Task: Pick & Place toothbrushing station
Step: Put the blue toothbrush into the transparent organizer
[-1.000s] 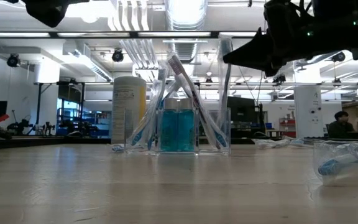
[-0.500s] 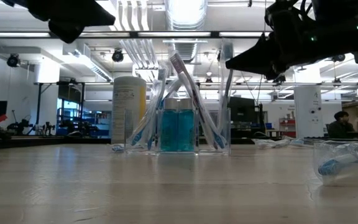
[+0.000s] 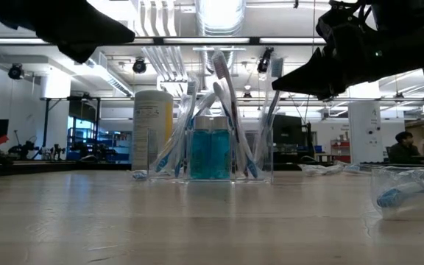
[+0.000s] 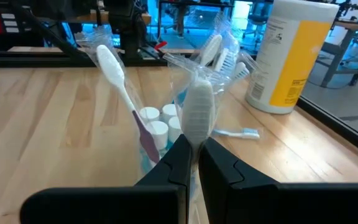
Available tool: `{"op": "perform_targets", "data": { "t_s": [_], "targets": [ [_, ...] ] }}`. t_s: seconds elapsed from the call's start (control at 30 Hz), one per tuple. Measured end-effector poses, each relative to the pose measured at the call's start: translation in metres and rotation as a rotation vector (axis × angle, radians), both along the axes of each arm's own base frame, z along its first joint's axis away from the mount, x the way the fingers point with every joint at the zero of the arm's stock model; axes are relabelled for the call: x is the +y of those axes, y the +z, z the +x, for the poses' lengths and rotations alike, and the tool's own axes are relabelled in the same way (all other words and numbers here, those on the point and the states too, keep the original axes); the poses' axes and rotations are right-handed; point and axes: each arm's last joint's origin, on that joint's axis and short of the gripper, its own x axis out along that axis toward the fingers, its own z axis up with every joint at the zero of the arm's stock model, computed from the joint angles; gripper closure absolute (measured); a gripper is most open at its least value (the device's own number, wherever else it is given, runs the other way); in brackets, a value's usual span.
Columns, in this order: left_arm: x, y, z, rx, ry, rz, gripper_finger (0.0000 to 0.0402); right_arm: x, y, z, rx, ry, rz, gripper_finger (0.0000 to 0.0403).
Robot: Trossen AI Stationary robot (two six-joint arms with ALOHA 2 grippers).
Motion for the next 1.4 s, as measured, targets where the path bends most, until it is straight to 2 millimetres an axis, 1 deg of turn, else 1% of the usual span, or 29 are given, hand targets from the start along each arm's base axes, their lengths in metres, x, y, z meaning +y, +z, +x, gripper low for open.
{"op": "perform_targets", "data": {
  "t_s": [0.13, 0.23, 0.33, 0.53, 0.8, 0.97, 1.03, 1.1, 1.17, 1.33, 1.4],
  "targets": [
    [0.004, -0.011, -0.007, -0.081, -0.040, -0.048, 0.0399, 0.000, -0.001, 0.000, 0.005, 0.003, -0.006, 0.0390],
    [0.006, -0.018, -0.012, -0.100, -0.073, -0.066, 0.0399, 0.000, -0.002, 0.000, 0.010, 0.008, -0.008, 0.0390],
    [0.007, -0.021, -0.014, -0.103, -0.074, -0.072, 0.0396, 0.000, -0.002, 0.001, 0.011, 0.010, -0.008, 0.0390],
    [0.007, -0.020, -0.013, -0.107, -0.075, -0.070, 0.0395, 0.001, -0.002, 0.001, 0.010, 0.010, -0.008, 0.0390],
    [0.005, -0.012, -0.010, -0.132, -0.074, -0.091, 0.0395, 0.001, -0.002, 0.001, 0.011, 0.006, -0.012, 0.0390],
    [0.005, -0.010, -0.009, -0.133, -0.072, -0.072, 0.0394, 0.001, -0.002, 0.001, 0.011, 0.005, -0.009, 0.0390],
    [0.006, -0.011, -0.010, -0.137, -0.020, -0.099, 0.0394, 0.001, -0.002, 0.001, 0.010, 0.005, -0.003, 0.0390],
    [0.010, -0.013, -0.010, -0.148, 0.076, -0.155, 0.0394, 0.000, -0.002, 0.001, 0.006, 0.002, 0.011, 0.0390],
    [0.015, -0.015, -0.010, -0.121, 0.134, -0.168, 0.0396, 0.000, -0.002, 0.001, 0.005, 0.001, 0.014, 0.0390],
    [0.036, -0.024, -0.004, 0.053, 0.273, -0.212, 0.0396, 0.001, -0.001, 0.002, 0.005, 0.000, 0.014, 0.0388],
    [0.046, -0.027, -0.002, 0.143, 0.332, -0.211, 0.0392, 0.001, 0.000, 0.003, 0.004, -0.001, 0.013, 0.0378]
  ]
}}
